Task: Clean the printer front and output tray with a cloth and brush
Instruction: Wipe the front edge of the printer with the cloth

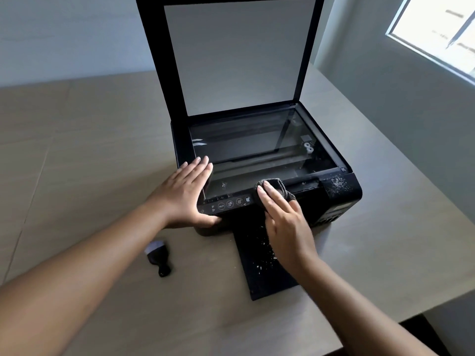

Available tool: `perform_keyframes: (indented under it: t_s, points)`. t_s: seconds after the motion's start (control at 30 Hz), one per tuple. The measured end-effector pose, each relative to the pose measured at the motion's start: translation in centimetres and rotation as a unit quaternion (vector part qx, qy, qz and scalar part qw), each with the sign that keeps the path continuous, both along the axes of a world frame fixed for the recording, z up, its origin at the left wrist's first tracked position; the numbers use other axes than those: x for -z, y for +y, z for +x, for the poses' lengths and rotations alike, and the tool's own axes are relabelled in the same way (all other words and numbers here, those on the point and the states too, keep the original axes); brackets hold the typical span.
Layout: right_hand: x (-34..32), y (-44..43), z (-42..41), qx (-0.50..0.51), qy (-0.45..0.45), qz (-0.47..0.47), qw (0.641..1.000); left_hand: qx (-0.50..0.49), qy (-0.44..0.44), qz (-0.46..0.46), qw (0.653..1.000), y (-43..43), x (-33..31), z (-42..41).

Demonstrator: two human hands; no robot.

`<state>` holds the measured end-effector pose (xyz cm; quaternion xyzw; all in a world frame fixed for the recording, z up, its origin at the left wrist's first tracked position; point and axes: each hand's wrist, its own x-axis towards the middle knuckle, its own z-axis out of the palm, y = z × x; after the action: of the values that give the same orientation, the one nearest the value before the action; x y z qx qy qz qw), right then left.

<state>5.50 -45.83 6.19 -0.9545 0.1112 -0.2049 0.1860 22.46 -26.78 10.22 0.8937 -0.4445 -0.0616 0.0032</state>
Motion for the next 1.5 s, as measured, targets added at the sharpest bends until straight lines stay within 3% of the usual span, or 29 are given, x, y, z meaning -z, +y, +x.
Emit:
perform_keyframes:
  t_s: [0.13, 0.27, 0.4, 0.5, 0.67, 0.77, 0.87, 0.97, 1.1, 1.27, 1.5]
  points:
    - [0.1, 4.6, 1.0, -0.043, -0.012, 0.018, 0.999, -0.004, 0.001, -0.018, 1.0, 0.0, 0.3, -0.3]
    - [-0.3, 1.6, 0.1, -0.141, 0.014, -0.034, 0.989, 0.012, 0.03, 0.014, 0.999, 0.2, -0.4, 0.7]
    - [0.2, -1.8, -0.5, 0.001, -0.002, 0.046, 0.999, 0.012, 0.014, 0.013, 1.0, 0.2, -0.2, 0.4]
    - [-0.6, 2.0, 1.4, 0.066, -0.018, 0.08, 0.994, 0.01, 0.006, 0.002, 1.0, 0.2, -0.1, 0.2]
    - [-1.5, 5.3, 1.7, -0.082, 0.028, 0.05, 0.995, -0.002, 0.013, -0.016, 1.0, 0.0, -0.1, 0.2]
    - [-1.8, 3.4, 1.1, -0.07, 0.055, 0.007, 0.996, -0.001, 0.012, -0.02, 1.0, 0.0, -0.1, 0.0]
    - [-1.9, 4.5, 1.4, -0.019, 0.063, 0.068, 0.995, -0.004, 0.011, -0.019, 1.0, 0.0, 0.0, 0.0]
    - [-2.4, 6.1, 2.3, -0.078, 0.054, 0.101, 0.99, -0.003, 0.014, -0.019, 1.0, 0.1, -0.1, 0.1]
    - [-3.0, 2.9, 1.4, -0.147, 0.081, 0.037, 0.985, 0.003, 0.009, -0.019, 1.0, 0.3, -0.1, 0.2]
    - [-1.5, -1.9, -1.4, 0.002, 0.067, 0.056, 0.996, 0.005, 0.001, -0.016, 1.0, 0.4, 0.1, 0.2]
    - [-2.2, -1.2, -1.0, 0.096, 0.069, 0.06, 0.991, -0.004, 0.003, -0.001, 1.0, 0.2, 0.1, 0.1]
